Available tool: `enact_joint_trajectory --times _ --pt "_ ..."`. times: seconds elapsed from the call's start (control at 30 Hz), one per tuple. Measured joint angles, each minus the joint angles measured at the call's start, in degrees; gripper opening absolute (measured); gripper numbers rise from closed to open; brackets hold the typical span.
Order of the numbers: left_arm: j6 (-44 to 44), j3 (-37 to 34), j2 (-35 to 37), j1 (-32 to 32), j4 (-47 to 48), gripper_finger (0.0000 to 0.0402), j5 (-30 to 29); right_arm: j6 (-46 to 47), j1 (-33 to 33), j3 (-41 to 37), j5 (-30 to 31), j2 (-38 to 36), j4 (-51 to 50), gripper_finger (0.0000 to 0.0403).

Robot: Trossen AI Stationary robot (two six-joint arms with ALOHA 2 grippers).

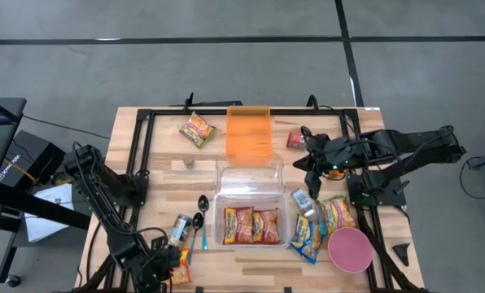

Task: Pick & Place Food Item
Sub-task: Put the orange noodle pack into the white transparent bin

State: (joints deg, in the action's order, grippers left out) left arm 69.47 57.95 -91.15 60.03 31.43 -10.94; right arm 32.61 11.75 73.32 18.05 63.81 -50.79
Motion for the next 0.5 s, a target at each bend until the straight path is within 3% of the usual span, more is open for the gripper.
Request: enact_joint_trajectory --times 0.2,0.5 --pt "-0.01 0.0 0.0 0.0 2.98 0.0084 -0.94 -0.02 0.33 0.0 0.02 -0.06 0.1 0.0" --pt "-0.03 -2.79 0.0 0.34 0.17 0.0158 -1.07 -0.04 0.28 0.0 0.02 -0.07 0.12 0.0"
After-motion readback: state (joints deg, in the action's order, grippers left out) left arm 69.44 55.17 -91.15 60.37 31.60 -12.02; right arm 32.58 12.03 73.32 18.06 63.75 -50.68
